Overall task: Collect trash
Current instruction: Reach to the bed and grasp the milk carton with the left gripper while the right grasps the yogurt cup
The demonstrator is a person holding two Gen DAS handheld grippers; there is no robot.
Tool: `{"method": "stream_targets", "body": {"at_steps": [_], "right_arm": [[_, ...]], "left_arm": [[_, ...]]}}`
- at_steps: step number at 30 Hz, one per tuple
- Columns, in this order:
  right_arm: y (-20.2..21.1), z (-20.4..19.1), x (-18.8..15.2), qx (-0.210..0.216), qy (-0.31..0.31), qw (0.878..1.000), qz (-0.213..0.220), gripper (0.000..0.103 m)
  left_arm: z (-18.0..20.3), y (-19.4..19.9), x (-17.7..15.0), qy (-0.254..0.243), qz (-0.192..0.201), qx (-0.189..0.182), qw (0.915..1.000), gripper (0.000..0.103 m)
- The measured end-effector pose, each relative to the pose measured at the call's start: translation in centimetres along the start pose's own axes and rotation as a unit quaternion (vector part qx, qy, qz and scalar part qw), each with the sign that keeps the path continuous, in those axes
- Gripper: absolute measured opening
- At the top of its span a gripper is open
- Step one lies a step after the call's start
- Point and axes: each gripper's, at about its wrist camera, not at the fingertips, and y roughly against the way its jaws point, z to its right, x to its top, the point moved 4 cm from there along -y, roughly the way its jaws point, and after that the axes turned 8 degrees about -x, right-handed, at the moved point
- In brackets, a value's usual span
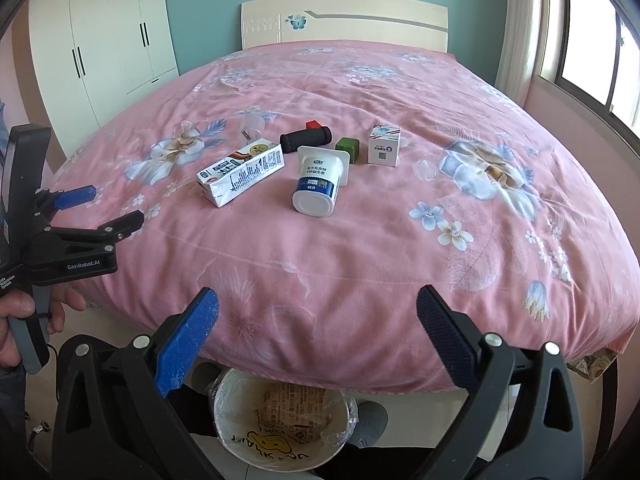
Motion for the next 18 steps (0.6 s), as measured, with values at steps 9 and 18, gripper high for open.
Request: {"method": "stream_targets", "body": {"at_steps": [9, 18], "right_arm": [[-5.2, -0.1, 2.7, 0.007, -0.024, 0.999, -0.024, 0.096], [-10.2, -0.5, 5.1, 0.002, -0.035, 0.999, -0.04, 0.096]], "left_arm": [[-0.2, -4.9, 2.3, 0.012, -0.025, -0.053, 0.9982, 0.101], [-0.3, -9.0, 4.6, -0.001, -0.047, -0.047, 0.9978, 0.101]]}}
